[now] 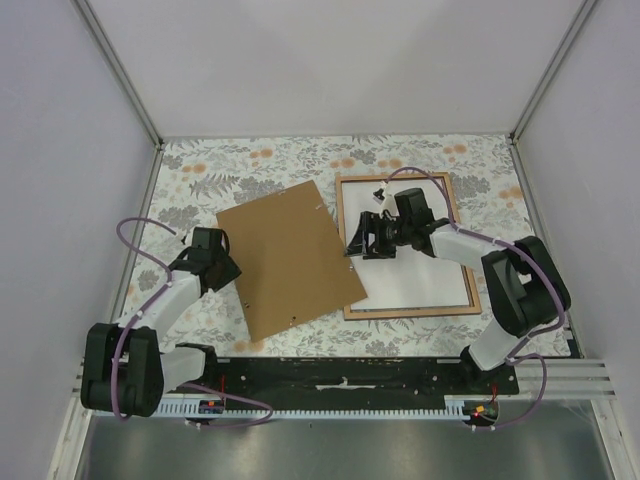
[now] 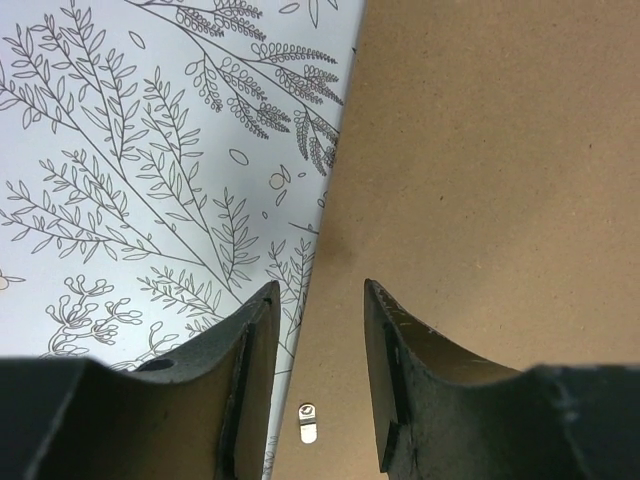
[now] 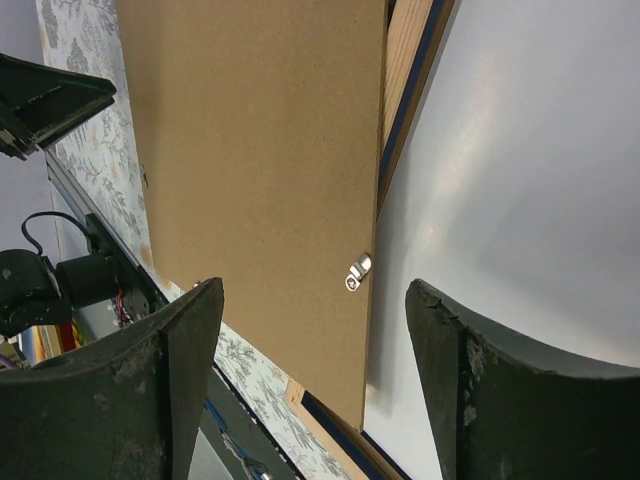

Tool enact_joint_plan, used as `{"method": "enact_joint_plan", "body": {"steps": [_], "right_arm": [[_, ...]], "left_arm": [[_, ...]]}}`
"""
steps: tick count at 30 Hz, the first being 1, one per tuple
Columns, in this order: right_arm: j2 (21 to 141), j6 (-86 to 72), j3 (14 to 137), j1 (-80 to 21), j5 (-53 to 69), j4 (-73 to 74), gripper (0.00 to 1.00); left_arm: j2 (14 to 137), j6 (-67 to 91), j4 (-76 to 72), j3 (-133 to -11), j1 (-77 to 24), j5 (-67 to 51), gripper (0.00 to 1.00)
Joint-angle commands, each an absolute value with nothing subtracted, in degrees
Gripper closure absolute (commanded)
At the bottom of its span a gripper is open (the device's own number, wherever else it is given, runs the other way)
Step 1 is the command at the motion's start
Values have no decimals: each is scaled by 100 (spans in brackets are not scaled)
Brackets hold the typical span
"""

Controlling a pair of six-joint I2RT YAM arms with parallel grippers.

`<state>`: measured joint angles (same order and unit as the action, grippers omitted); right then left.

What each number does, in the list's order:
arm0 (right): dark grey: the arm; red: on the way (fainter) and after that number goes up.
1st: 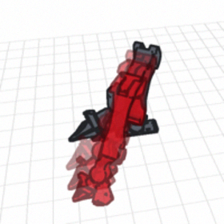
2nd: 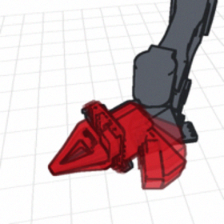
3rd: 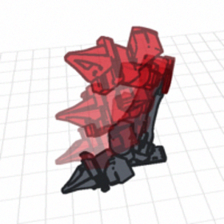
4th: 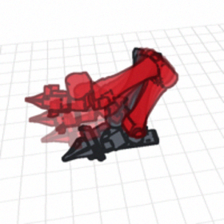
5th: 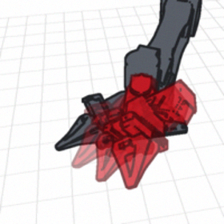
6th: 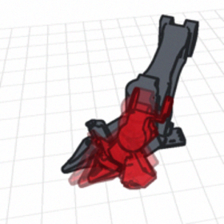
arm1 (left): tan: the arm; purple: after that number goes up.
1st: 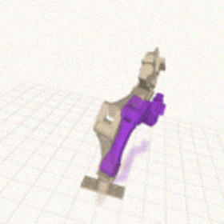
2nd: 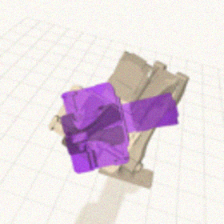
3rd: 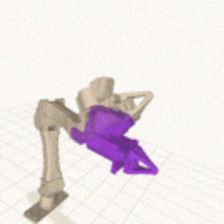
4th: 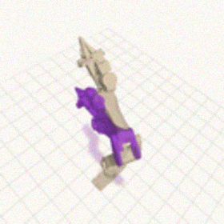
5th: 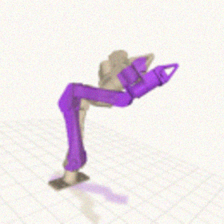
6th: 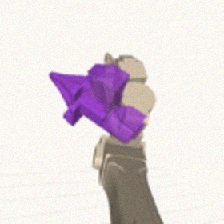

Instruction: Put the photo into the frame

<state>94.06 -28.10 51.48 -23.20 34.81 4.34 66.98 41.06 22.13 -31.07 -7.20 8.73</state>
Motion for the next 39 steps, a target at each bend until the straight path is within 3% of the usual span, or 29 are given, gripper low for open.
{"method": "enact_joint_plan", "body": {"steps": [1, 27, 39], "right_arm": [[9650, -2839, 5291, -2417, 3639, 141, 19], [10450, -3208, 5713, -2672, 3937, -211, 25], [10011, -3647, 5704, -2698, 4587, -500, 39]], "left_arm": [[6750, 4166, 1776, -3050, -607, 677, 56], [7040, 4386, 1477, -2786, -598, 396, 58], [7101, 4395, 1354, -2751, -598, 255, 59]]}}
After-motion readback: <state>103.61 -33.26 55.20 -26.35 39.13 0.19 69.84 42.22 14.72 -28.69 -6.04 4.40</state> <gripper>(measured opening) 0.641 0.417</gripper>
